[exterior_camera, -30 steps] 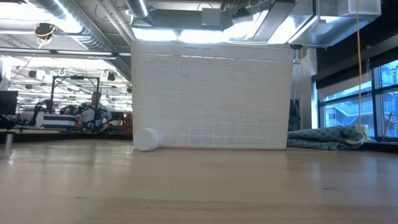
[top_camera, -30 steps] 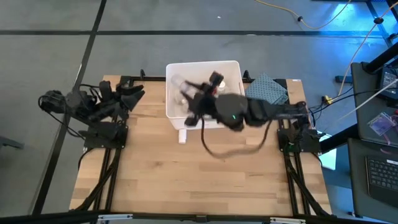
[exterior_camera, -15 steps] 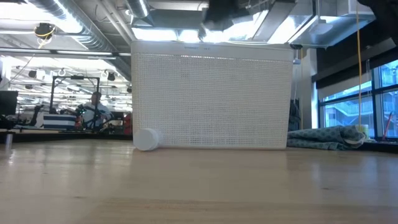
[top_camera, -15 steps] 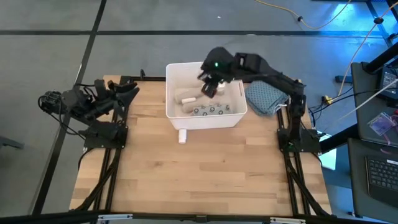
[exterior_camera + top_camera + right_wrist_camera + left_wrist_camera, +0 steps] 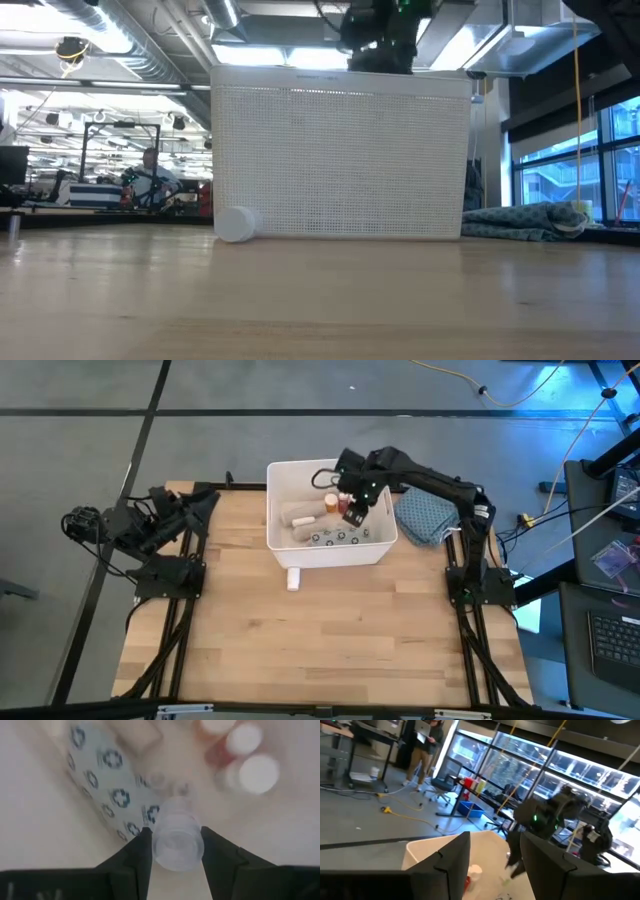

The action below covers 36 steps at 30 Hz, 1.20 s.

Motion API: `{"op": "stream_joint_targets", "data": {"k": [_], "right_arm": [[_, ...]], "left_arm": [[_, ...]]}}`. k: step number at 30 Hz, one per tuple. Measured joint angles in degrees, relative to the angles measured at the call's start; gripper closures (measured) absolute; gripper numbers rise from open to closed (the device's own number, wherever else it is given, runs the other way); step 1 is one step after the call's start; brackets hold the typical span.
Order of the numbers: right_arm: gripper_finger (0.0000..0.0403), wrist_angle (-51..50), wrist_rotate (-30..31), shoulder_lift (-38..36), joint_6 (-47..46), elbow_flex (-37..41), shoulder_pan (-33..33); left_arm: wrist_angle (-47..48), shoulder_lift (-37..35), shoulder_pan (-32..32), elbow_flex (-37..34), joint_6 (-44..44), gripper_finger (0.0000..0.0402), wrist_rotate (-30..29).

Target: Pick & place medical supplies in basket/bin

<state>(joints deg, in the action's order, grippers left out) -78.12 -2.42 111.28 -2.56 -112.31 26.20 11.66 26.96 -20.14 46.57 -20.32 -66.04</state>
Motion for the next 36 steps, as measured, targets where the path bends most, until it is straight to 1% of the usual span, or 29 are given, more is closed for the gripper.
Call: {"op": "stream_joint_targets", "data": {"k": [3, 9, 15, 18, 23, 32, 36], "right_arm": [[0.0264, 2.23, 0.08, 0.00, 0.01, 4.83, -0.15], [0.0264, 11.73, 0.22, 0.00, -0.29, 12.55, -0.16], [0.0264, 16.53, 0.60, -0.18, -0.29, 17.49, -0.17], [0.0264, 18.57, 2.08, -0.46, -0.25, 19.01, -0.22], [0.0264, 19.94, 2.68, -0.50, -1.66, 19.74, -0.22], [0.0264, 20.35, 2.62, -0.28, -1.27, 19.75, -0.18], [0.0264, 19.27, 2.48, 0.29, -1.45, 16.46, -0.14]], "left_arm": [[0.14, 0.00, 0.00, 0.00, 0.04, 0.0233, -1.63], [0.17, 0.00, 0.00, 0.00, 1.90, 0.0233, -4.78], [0.16, 0.00, 0.00, 0.00, 3.09, 0.0233, -7.02], [0.19, 0.00, 0.00, 0.00, 3.10, 0.0233, -7.46], [0.20, 0.00, 0.00, 0.00, 3.10, 0.0233, -7.54], [0.61, 0.00, 0.00, 0.00, 3.10, 0.0233, -7.49], [1.06, 0.00, 0.01, 0.00, 3.10, 0.0233, -7.49]]}}
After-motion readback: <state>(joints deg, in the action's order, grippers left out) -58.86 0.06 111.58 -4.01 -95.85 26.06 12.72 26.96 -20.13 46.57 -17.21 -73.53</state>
